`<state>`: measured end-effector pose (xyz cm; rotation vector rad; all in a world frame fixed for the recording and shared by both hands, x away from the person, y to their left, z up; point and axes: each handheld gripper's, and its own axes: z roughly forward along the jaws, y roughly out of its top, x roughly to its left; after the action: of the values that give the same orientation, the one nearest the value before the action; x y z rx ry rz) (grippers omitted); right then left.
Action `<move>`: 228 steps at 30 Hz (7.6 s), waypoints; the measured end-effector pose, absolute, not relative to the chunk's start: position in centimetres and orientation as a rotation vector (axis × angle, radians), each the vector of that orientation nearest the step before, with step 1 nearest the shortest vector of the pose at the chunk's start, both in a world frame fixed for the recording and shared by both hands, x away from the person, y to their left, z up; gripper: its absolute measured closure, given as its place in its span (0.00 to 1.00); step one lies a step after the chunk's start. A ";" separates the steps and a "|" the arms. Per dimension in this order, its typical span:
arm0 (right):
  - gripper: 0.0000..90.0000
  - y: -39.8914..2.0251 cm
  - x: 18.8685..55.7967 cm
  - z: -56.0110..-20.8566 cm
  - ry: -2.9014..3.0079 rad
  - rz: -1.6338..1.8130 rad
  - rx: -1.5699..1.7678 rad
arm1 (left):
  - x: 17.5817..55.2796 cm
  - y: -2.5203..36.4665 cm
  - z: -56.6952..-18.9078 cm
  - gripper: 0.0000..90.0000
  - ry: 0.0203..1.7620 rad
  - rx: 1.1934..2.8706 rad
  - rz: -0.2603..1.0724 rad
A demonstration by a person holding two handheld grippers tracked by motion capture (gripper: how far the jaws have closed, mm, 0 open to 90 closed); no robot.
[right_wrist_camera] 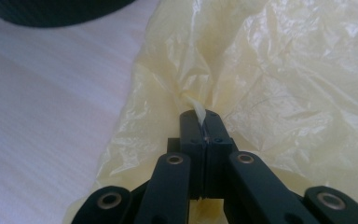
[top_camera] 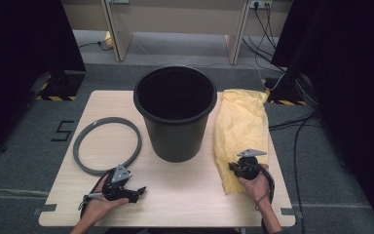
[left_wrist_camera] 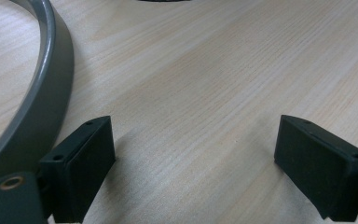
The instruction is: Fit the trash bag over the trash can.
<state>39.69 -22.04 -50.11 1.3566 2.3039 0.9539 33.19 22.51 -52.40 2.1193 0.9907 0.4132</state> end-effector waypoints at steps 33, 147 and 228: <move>1.00 -24.3 50.2 -34.9 2.106 1.186 1.434 | 33.2 22.5 -52.4 0.12 0.989 2.121 0.412; 0.63 -0.9 54.3 -26.0 2.488 0.997 1.131 | 52.4 30.9 -34.5 0.19 1.293 1.960 0.499; 0.82 -6.5 58.4 -24.7 2.209 0.913 1.185 | 51.4 18.3 -26.0 1.00 0.895 2.102 0.369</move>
<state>58.39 -6.48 -24.67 1.1849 2.2089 0.9134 51.37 18.30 -25.96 2.1019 0.8952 0.3691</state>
